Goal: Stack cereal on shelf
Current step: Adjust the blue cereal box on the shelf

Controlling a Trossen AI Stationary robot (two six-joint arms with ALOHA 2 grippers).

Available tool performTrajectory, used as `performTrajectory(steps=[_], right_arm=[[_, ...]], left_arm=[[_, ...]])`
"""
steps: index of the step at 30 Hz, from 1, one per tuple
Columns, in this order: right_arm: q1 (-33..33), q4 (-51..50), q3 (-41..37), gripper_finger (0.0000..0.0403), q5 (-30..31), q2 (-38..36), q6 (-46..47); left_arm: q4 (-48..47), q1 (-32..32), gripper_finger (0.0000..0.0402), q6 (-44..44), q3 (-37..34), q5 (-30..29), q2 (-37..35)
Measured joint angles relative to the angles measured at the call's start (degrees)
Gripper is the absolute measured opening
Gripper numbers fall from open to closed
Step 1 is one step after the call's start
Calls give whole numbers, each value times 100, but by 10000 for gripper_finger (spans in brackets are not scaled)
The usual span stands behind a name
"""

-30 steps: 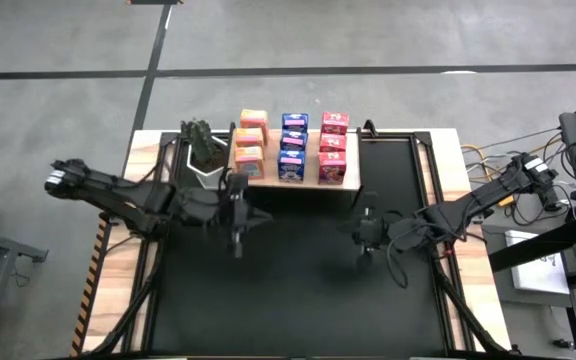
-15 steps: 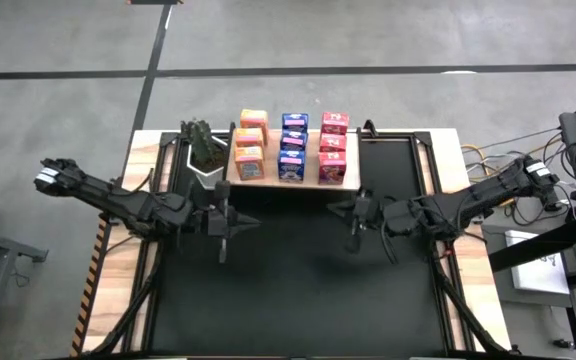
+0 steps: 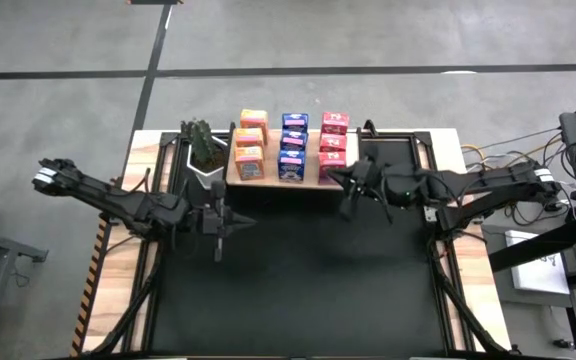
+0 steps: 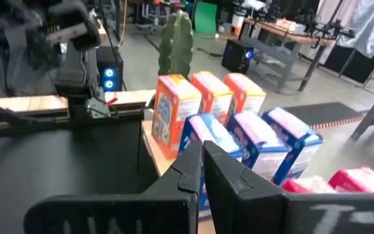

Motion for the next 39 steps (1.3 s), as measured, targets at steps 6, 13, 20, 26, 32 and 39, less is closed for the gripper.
performTrajectory(steps=[6, 13, 20, 26, 32, 39], right_arm=[[-1, 44, 128, 9, 23, 0, 136], [-1, 481, 261, 9, 21, 439, 444], [-48, 131, 1100, 9, 16, 1220, 459], [-249, -693, 1911, 9, 23, 1792, 444], [-528, -1111, 2276, 9, 22, 2175, 338], [-895, -1166, 2338, 9, 1, 2422, 121]], left_arm=[[60, 0, 0, -31, -16, 1, 94], [88, 0, 0, -5, -14, 1, 113], [82, 0, 0, 237, 4, -1, 100], [108, 0, 0, 445, 6, -1, 95], [152, 0, 0, 592, 6, -1, 95], [156, 1, 0, 594, 6, -1, 98]])
